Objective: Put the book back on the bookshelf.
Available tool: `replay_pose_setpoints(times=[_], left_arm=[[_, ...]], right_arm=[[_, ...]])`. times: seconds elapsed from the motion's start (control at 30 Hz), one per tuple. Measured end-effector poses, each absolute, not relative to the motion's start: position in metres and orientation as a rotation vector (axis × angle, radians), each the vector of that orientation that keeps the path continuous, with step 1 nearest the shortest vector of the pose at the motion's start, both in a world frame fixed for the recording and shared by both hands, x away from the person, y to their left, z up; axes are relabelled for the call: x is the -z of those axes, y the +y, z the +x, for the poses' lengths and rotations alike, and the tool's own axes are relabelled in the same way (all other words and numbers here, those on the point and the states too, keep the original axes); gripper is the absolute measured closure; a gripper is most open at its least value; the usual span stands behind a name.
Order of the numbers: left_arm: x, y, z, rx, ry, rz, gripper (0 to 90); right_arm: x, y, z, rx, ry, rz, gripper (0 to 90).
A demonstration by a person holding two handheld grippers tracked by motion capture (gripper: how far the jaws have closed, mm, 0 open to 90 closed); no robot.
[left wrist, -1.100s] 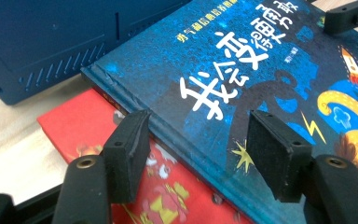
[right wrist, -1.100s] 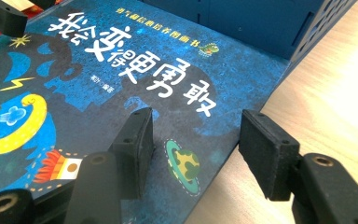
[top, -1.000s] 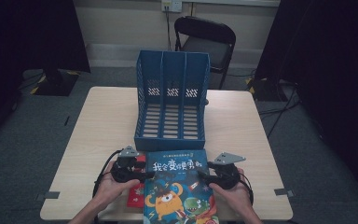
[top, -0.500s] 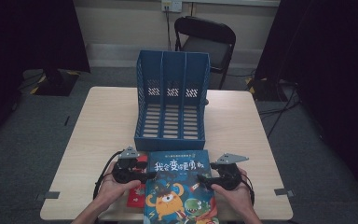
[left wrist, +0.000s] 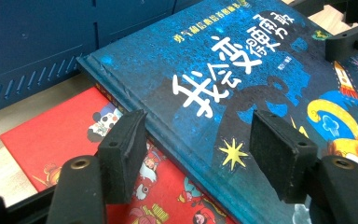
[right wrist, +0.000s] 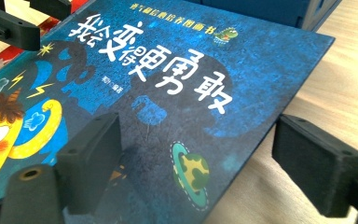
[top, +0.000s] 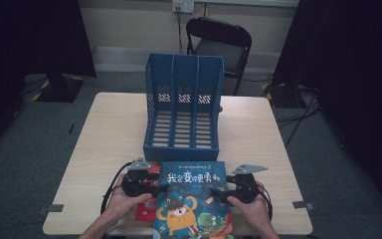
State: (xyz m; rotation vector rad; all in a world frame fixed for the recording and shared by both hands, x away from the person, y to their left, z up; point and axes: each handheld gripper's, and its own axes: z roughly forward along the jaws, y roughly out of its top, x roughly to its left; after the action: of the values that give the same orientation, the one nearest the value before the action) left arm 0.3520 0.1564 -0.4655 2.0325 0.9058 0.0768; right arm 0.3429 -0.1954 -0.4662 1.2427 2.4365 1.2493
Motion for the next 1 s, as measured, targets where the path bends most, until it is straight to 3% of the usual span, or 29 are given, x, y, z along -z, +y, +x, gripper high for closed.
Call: replay_pose_setpoints(times=[0.23, 0.63, 1.0], left_arm=[[0.466, 0.157, 0.352, -0.067, 0.909, 2.019, 36.3], [0.467, 0.16, 0.354, -0.045, 0.906, 2.014, 36.0], [0.468, 0.165, 0.359, -0.009, 0.92, 1.979, 37.2]], right_arm=[[0.465, -0.194, 0.344, -1.241, 2.444, 1.221, 13.8], [0.453, -0.197, 0.342, -1.272, 2.401, 1.18, 21.2], [0.456, -0.191, 0.368, -1.338, 2.422, 1.187, 20.1]])
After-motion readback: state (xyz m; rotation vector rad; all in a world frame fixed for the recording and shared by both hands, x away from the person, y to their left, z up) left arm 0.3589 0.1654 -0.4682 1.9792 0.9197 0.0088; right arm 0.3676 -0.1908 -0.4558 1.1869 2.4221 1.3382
